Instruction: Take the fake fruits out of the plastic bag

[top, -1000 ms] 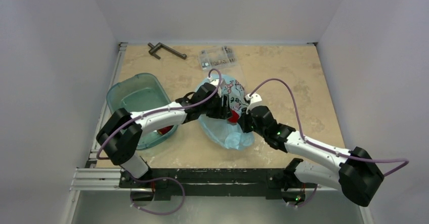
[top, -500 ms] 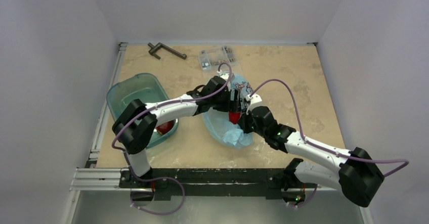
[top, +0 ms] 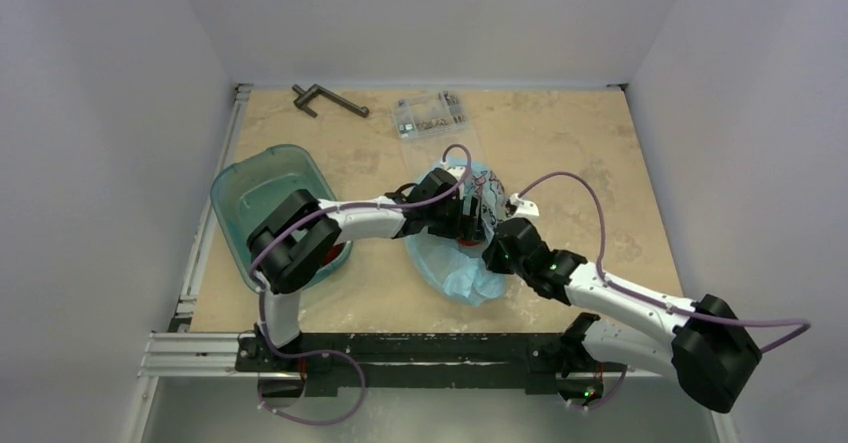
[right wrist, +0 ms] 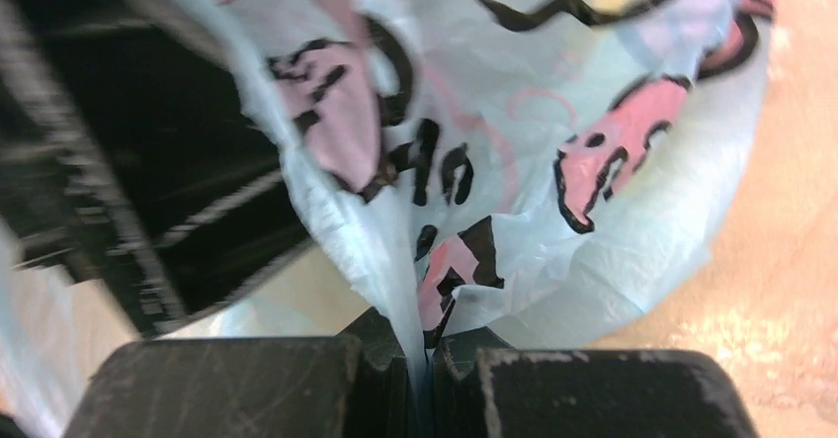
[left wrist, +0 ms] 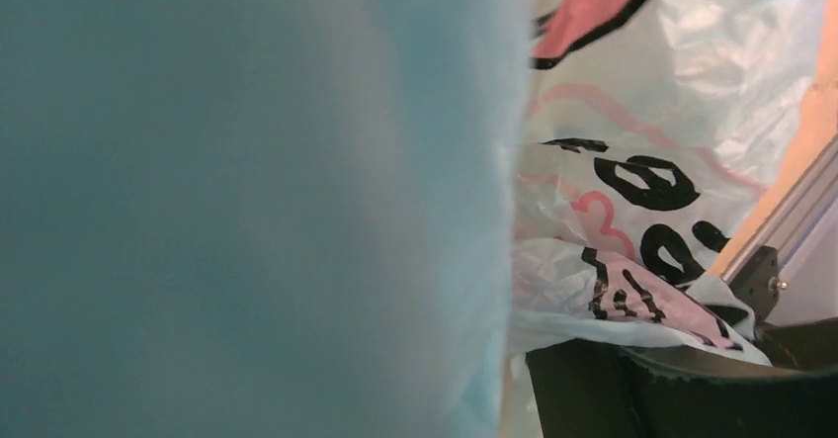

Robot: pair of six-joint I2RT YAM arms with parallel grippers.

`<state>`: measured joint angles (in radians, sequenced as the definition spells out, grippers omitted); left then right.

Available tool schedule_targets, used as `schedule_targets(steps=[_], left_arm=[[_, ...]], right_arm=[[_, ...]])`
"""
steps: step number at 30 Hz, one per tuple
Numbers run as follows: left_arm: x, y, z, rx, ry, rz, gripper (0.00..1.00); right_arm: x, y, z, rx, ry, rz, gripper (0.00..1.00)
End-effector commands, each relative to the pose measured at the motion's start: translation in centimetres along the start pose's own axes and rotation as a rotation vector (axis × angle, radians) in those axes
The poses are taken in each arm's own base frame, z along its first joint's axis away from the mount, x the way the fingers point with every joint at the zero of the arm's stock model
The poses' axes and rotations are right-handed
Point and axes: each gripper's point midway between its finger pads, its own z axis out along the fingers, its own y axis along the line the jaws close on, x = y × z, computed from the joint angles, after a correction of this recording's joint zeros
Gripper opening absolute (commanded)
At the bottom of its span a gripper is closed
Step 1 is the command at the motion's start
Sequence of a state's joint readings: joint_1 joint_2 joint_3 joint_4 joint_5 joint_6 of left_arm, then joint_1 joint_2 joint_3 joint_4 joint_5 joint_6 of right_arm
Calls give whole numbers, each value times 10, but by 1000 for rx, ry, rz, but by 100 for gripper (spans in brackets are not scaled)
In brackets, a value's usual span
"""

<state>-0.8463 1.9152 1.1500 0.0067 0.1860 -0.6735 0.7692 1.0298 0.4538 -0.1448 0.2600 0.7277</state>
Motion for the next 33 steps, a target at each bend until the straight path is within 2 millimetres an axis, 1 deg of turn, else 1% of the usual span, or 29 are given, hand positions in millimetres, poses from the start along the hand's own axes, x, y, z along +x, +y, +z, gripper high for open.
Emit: schedule_targets(steps=[1, 2, 3, 5, 7, 10, 12, 14, 16, 17, 18, 19, 21, 23, 25, 26, 27, 29, 31, 33], left_arm=[[3, 26, -5, -140, -14, -35, 77], [4, 35, -9, -183, -24, -37, 75], [3, 42, -16, -220, -37, -39, 73], [0, 54, -30, -278, -64, -34, 66], [-3, 59, -46, -296, -97, -34, 62], [-5, 64, -70, -311, -143, -34, 61], [-8, 60, -81, -293, -167, -22, 62], [-9, 56, -86, -264, -174, -14, 63], [-12, 51, -88, -245, -168, -8, 58], [-13, 48, -89, -235, -168, -2, 54], [-15, 45, -91, -223, -170, 2, 50], [-17, 41, -94, -210, -176, 4, 48], [-22, 34, -102, -185, -193, 11, 46], [-29, 20, -116, -143, -217, 17, 44], [-34, -1, -129, -52, -220, 30, 43], [-36, -13, -136, -5, -220, 42, 42], [-38, -26, -143, 49, -216, 54, 42], [-42, -50, -158, 149, -214, 75, 42], [-41, -67, -171, 234, -203, 83, 41], [-43, -79, -182, 292, -213, 78, 40]], right_arm=[[26, -36, 3, 181, 38, 195, 0], [28, -34, 6, 165, 43, 187, 0], [31, -23, 9, 95, 70, 153, 0], [27, -5, 12, -5, 79, 103, 0], [17, 17, 14, -116, 66, 27, 0], [3, 36, 17, -205, 32, -90, 0], [-4, 43, 21, -221, 22, -153, 0], [-7, 44, 25, -210, 26, -190, 0], [-7, 46, 27, -209, 40, -217, 0], [-6, 45, 28, -204, 49, -222, 0], [-5, 44, 27, -200, 56, -227, 0], [-4, 42, 26, -195, 61, -232, 0], [-5, 39, 23, -184, 58, -237, 0], [-6, 36, 19, -172, 59, -243, 0], [-13, 25, 14, -109, 42, -252, 0], [-14, 24, 12, -104, 40, -255, 0], [-12, 27, 9, -130, 42, -252, 0], [-14, 28, 7, -138, 26, -247, 0], [-11, 27, 9, -142, 25, -239, 0], [-7, 26, 13, -137, 40, -240, 0]])
